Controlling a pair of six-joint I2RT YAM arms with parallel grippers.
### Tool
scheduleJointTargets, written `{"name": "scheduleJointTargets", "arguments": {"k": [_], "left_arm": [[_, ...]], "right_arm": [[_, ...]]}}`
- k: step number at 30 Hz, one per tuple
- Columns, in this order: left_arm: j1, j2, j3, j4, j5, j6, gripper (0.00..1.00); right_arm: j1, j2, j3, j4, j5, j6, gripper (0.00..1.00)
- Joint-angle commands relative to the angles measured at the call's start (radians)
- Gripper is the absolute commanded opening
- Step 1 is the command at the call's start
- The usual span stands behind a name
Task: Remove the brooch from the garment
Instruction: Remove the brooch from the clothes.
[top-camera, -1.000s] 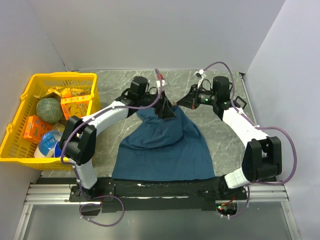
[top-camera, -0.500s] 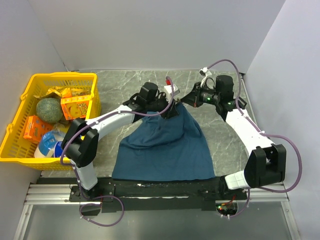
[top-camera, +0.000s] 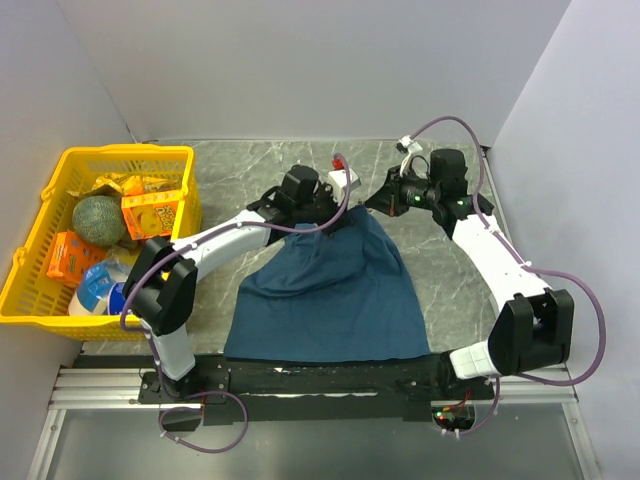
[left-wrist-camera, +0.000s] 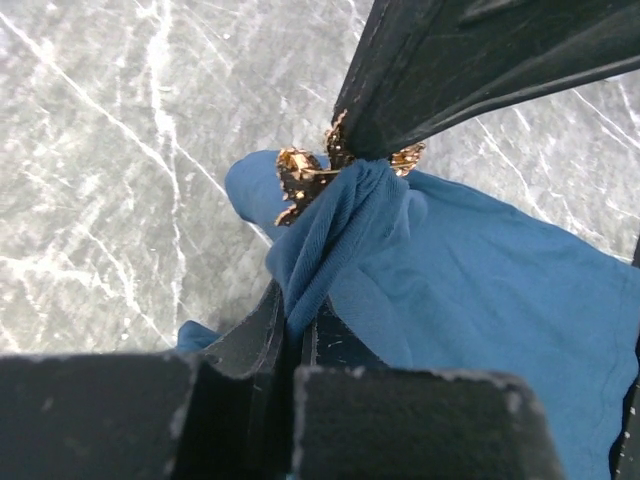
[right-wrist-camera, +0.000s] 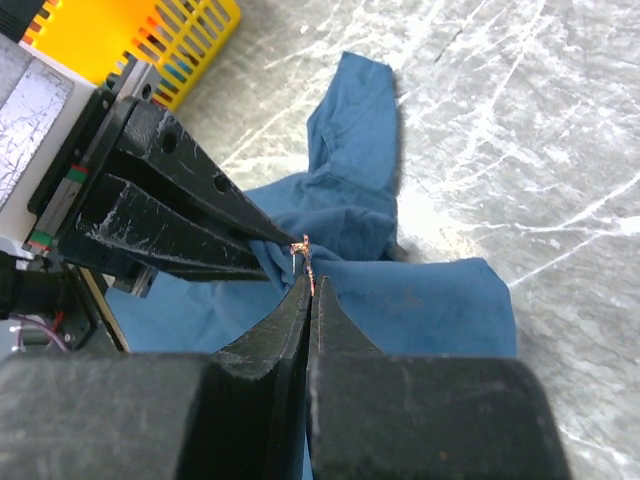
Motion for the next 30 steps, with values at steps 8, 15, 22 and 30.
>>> {"name": "scheduleJointTargets", "arguments": {"k": [8,15,22,30], "left_arm": [[0.003,-0.074,0.043,-0.024,-0.168,0.052,0.01],[0.003,-0.056,0.054,-0.024,-0.234,0.06,0.01],[0.003,-0.051,0.048,-0.029,-0.239,0.08,0.46],[0.003,-0.066,0.039,-0.024,-0.202,0.082,0.52]], "right_arm": [[0.007,0.054,0.191,-0.274,-0.008,-0.204,0.0],[0.007,0.07,0.218,-0.375,-0.063,-0.252,0.0],[0.007,0.101,0.263,-0.461,-0.178,-0.258,0.0],[0.007,0.095,0.258,-0.465,-0.185,-0.272,0.0]]}}
